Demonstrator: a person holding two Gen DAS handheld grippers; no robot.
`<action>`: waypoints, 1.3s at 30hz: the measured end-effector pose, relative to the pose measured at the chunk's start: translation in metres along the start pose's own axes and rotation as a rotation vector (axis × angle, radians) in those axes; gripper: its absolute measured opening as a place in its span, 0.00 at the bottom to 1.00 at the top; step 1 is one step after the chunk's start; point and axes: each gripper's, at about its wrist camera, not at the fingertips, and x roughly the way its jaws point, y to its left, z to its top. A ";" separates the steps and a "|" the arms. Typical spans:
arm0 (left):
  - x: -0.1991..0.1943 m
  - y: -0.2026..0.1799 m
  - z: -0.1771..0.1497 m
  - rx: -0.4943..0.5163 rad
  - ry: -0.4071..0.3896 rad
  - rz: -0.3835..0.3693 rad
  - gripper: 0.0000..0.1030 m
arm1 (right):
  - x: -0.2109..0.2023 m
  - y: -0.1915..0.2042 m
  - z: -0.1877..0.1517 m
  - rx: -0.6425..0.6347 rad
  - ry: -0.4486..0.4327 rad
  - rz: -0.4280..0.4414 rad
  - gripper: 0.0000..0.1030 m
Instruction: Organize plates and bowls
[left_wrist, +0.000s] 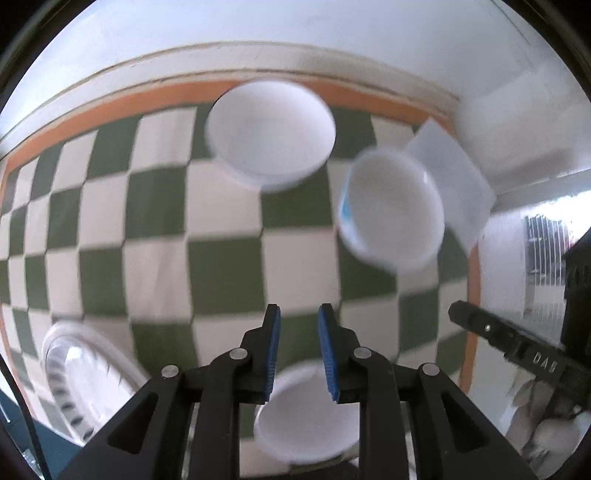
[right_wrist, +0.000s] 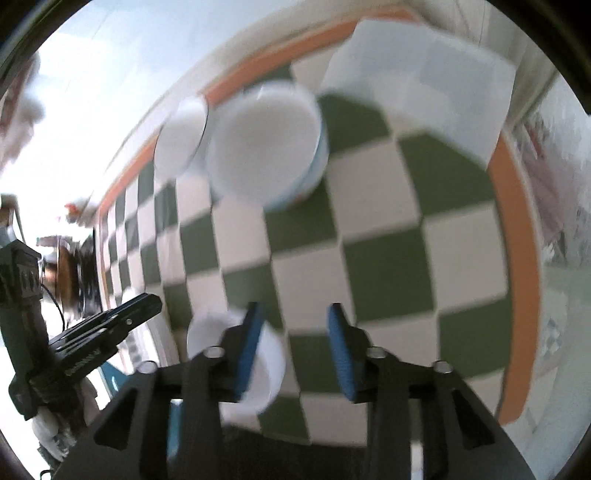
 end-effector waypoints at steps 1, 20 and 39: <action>0.004 -0.002 0.010 -0.004 0.010 -0.011 0.19 | -0.002 -0.004 0.014 0.019 -0.024 -0.001 0.42; 0.081 -0.039 0.073 0.055 0.066 0.007 0.10 | 0.055 -0.027 0.128 0.076 -0.013 -0.032 0.27; 0.017 -0.044 0.033 0.076 0.026 0.006 0.10 | 0.020 0.002 0.091 0.002 -0.036 -0.029 0.12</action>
